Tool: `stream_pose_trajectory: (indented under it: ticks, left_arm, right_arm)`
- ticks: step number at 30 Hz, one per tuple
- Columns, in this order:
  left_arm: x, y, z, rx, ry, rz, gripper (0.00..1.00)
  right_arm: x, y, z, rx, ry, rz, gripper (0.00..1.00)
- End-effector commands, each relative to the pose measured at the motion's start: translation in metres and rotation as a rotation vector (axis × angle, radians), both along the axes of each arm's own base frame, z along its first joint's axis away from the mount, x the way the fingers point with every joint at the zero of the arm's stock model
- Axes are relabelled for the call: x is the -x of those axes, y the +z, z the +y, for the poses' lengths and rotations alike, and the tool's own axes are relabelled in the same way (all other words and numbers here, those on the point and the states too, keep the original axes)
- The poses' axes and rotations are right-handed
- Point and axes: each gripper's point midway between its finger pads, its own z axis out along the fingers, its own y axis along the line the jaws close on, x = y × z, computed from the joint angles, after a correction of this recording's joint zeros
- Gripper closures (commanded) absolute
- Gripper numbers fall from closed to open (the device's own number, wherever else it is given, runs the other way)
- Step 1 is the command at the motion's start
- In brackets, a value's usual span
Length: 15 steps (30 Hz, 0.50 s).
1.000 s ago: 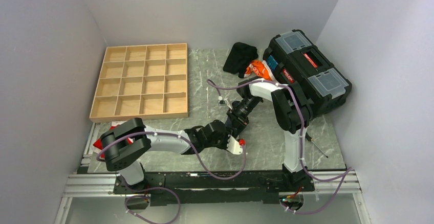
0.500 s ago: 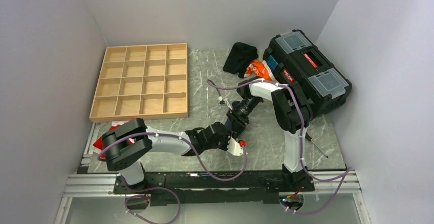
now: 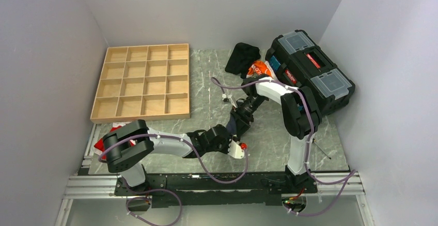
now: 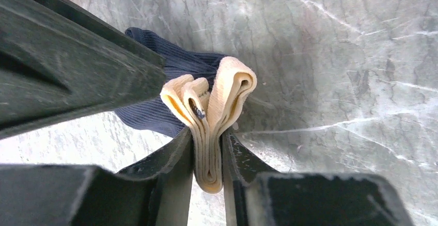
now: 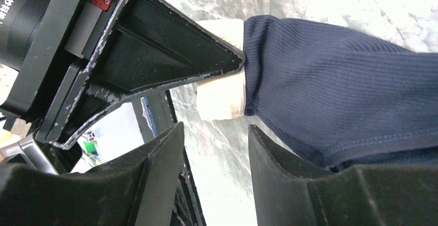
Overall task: Roll the underwear
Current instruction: Roll the underwear to the center of the board.
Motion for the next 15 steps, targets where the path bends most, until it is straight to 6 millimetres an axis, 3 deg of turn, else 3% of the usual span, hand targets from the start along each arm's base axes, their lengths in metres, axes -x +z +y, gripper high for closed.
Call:
stream_pose_trajectory:
  ticks: [1,9,15]
  left_arm:
    - [0.007,-0.002,-0.004,-0.001,-0.012,0.042,0.74]
    - [0.019,-0.009,-0.012,-0.074,-0.056,0.141,0.93]
    - [0.036,-0.021,-0.015,-0.171,-0.075,0.336,1.00]
  right_arm:
    - [-0.002,0.017,-0.007,0.003,-0.006,-0.055,0.48]
    - [-0.008,0.012,-0.026,0.050,-0.072,-0.101,0.48]
    - [-0.031,0.007,-0.044,0.073,-0.200,-0.157,0.48]
